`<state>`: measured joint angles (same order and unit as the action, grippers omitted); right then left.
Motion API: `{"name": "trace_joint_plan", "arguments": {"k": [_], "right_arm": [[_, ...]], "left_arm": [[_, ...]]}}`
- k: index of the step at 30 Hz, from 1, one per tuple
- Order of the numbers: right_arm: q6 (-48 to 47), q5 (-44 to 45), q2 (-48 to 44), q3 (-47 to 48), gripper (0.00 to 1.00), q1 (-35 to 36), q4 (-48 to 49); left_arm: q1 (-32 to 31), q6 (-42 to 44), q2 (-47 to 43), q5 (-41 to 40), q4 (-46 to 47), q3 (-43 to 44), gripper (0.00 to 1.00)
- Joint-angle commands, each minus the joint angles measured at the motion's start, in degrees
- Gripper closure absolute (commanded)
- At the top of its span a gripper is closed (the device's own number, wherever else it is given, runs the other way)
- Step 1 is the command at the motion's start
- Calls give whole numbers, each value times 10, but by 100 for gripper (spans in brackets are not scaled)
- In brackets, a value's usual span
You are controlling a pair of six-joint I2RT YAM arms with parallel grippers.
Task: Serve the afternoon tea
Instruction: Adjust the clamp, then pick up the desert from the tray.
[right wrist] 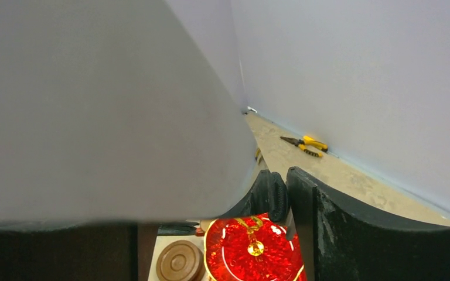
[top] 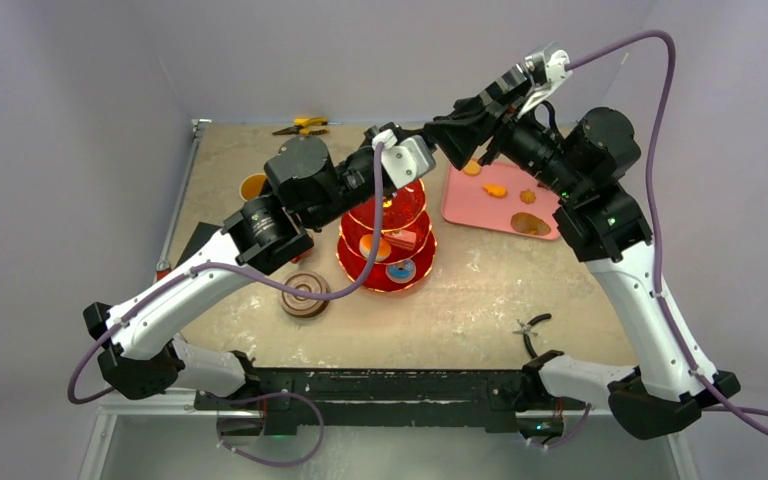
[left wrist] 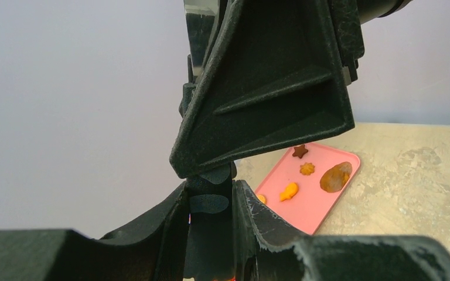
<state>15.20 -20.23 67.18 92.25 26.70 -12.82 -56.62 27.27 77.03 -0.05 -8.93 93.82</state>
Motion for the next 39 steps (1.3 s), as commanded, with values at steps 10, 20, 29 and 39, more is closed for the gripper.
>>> {"name": "trace_joint_plan", "arguments": {"k": [10,20,29,39], "right_arm": [[-6,80,-27,-56,32,-2,45],[-44,258,-70,-196,28,-3,138],[-45,319,-65,-299,28,-45,209],[-31,382,-19,-390,28,-106,312]], "left_arm": [[0,-9,-10,12,24,10,20],[7,-57,-16,-85,-8,29,11],[290,-187,62,-24,-95,130,7],[498,-232,159,60,-201,152,6]]}}
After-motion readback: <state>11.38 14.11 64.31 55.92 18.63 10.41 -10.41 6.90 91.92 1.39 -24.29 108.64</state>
